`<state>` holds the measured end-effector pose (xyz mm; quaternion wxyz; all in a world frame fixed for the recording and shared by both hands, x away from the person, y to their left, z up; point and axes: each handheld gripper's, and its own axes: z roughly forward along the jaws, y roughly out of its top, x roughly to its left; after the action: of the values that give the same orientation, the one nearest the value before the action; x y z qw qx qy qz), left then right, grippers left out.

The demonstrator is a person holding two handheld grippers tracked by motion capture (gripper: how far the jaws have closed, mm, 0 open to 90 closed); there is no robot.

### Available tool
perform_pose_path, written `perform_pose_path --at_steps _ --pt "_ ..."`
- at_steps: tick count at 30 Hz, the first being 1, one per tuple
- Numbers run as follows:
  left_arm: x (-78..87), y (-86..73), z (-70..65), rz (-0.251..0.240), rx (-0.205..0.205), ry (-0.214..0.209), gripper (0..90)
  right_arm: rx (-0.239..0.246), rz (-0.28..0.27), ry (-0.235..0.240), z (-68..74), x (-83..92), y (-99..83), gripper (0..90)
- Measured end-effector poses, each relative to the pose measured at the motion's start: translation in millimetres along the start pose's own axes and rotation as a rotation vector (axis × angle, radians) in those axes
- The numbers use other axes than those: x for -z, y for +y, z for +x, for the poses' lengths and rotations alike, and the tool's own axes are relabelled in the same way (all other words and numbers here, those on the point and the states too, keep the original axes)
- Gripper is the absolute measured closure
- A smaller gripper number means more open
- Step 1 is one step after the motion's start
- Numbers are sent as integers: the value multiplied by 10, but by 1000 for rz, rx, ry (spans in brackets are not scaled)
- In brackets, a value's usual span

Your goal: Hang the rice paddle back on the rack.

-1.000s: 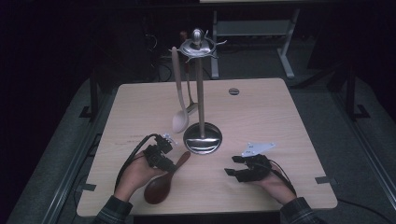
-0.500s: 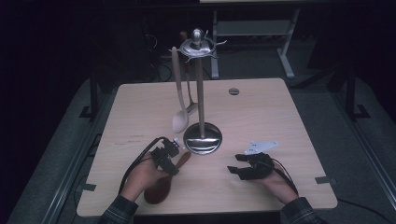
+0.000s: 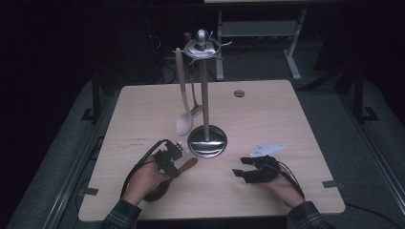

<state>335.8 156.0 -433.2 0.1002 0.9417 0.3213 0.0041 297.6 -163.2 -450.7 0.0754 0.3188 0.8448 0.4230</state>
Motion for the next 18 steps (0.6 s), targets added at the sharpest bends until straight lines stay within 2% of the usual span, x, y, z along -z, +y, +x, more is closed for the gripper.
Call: perform_pose_path --at_steps 6,10,14,18 --pt "1 -25 14 -22 -4 -13 785 -6 2 0 -9 -2 0 416" --pt "37 -71 45 -74 -3 -26 785 -8 -1 2 -16 2 0 415" --pt "152 -140 42 -195 12 -55 785 -7 -7 -1 -24 8 -3 414" --pt "282 -230 46 -322 2 -95 785 -11 -8 -2 -28 12 -3 413"
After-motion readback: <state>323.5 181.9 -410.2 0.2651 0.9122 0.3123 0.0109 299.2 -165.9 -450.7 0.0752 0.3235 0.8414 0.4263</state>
